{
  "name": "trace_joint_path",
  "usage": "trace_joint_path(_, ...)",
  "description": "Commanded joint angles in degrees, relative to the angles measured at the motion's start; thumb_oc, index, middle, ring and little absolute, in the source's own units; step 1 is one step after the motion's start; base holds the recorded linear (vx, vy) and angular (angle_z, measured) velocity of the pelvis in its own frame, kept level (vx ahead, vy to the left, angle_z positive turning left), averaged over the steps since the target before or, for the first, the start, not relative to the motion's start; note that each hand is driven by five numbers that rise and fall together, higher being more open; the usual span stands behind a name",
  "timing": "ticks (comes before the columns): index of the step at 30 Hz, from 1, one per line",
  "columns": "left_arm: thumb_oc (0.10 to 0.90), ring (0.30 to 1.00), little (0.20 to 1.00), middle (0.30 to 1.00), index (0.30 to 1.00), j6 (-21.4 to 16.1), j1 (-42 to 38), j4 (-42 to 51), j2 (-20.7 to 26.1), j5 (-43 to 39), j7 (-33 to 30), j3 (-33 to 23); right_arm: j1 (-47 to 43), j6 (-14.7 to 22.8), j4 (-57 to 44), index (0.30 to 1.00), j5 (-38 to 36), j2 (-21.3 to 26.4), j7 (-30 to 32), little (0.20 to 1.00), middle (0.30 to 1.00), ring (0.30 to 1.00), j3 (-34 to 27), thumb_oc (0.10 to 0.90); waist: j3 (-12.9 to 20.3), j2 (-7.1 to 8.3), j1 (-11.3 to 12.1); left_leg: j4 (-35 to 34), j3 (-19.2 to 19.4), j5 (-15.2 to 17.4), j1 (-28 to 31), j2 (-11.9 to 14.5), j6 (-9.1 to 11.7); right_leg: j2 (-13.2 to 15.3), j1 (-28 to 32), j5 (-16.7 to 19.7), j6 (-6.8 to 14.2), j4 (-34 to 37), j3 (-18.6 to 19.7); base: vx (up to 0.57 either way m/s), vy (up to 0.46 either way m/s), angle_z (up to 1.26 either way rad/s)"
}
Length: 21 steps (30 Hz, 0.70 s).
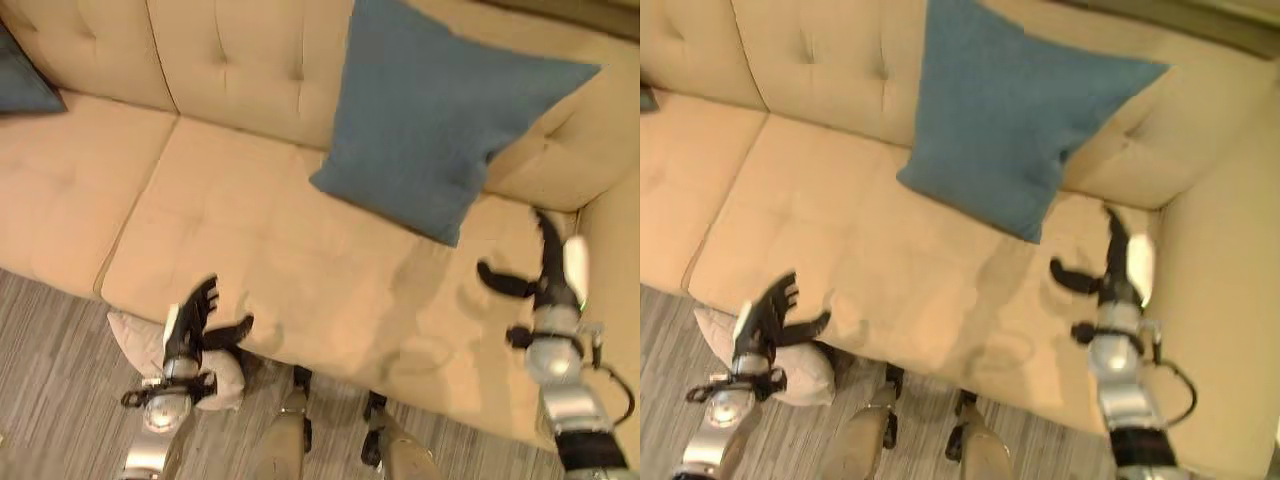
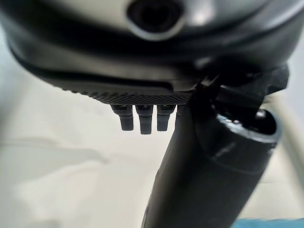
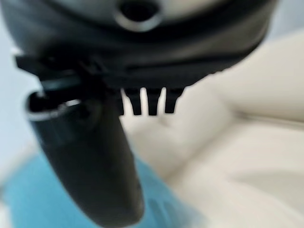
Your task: Pick up all the scattered cushions and arrange them neatly on the sofa.
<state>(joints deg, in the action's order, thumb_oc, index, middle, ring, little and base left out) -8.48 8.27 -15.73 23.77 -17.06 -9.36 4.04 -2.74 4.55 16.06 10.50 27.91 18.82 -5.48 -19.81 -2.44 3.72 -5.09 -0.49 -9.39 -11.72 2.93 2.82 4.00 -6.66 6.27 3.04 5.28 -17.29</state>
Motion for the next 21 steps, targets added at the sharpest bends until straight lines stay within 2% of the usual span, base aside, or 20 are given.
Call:
trace_joint_path(1, 0.800, 0.900, 0.900, 0.900, 0.900, -3.55, 0.04, -2.86, -1.50, 2.55, 1.65, -1.24, 4.25, 4.00, -0.13, 0.900, 0.49, 1.74, -1.43, 0.900, 0.900, 0.900, 0.61, 0.800, 12.11, 0.88, -0.04, 0.09, 2.30, 5.88, 2.08, 2.69, 3.31, 1.83, 2.54, -8.19, 3.91, -0.28, -2.19, 0.06, -0.022, -0.01)
trace_joint_path(5, 0.800, 0.900, 0.900, 0.900, 0.900, -2.43, 2.00, -8.08, -3.29, 5.30, 1.97, -0.62, 4.75, 4.14, 3.48, 0.900, 0.54, 0.47, -2.13, 0.900, 0.900, 0.900, 2.21, 0.800, 13.92, 0.95, 0.57, 0.09, 2.32, 6.23, 4.35, 2.75, 3.10, 1.78, 5.42, -9.00, 3.63, -0.28, -2.74, 0.06, -0.007, 0.00)
trace_joint_path(12, 0.800, 0.900, 0.900, 0.900, 0.900, -2.41, 0.68, -8.24, -4.46, 3.55, 0.87, 0.70, 0.78, 3.01, 8.44, 0.900, -0.85, -0.25, 0.63, 0.900, 0.900, 0.900, 3.57, 0.800, 14.51, 0.85, 1.28, 0.09, 1.39, 6.32, 4.03, 2.22, 2.97, 1.92, 5.53, -9.09, 3.52, -0.28, -3.39, 0.01, -0.004, 0.10)
trace_joint_path(16, 0.800, 0.900, 0.900, 0.900, 0.900, -2.90, -1.03, -5.72, -4.04, 1.97, -0.21, 2.63, -5.63, 1.50, 14.84, 0.900, -3.93, -0.30, 4.19, 0.900, 0.900, 0.900, 4.50, 0.800, 13.89, 0.40, 2.33, 0.09, 0.48, 6.05, 2.10, 1.80, 2.93, 2.20, 3.81, -8.52, 3.68, -0.28, -4.24, -0.03, 0.010, 0.12)
trace_joint_path(18, 0.800, 0.900, 0.900, 0.900, 0.900, -3.38, -1.75, -2.84, -3.39, 0.82, -0.42, 4.48, -10.82, 0.71, 19.82, 0.900, -7.82, -0.45, 6.12, 0.900, 0.900, 0.900, 5.05, 0.800, 12.70, 0.02, 3.54, 0.09, -0.07, 5.84, 0.15, 1.48, 3.04, 2.36, 1.91, -7.99, 3.85, -0.28, -4.24, -0.06, 0.023, 0.15)
trace_joint_path(21, 0.800, 0.900, 0.900, 0.900, 0.900, -3.61, -2.13, -1.33, -3.07, -0.01, -0.38, 5.95, -14.92, 0.48, 22.44, 0.900, -9.76, -0.34, 7.35, 0.900, 0.900, 0.900, 5.97, 0.800, 11.97, -0.09, 4.40, 0.09, -0.36, 5.45, -1.73, 1.32, 3.07, 2.49, 0.02, -7.51, 3.99, -0.28, -4.37, -0.05, 0.027, 0.06)
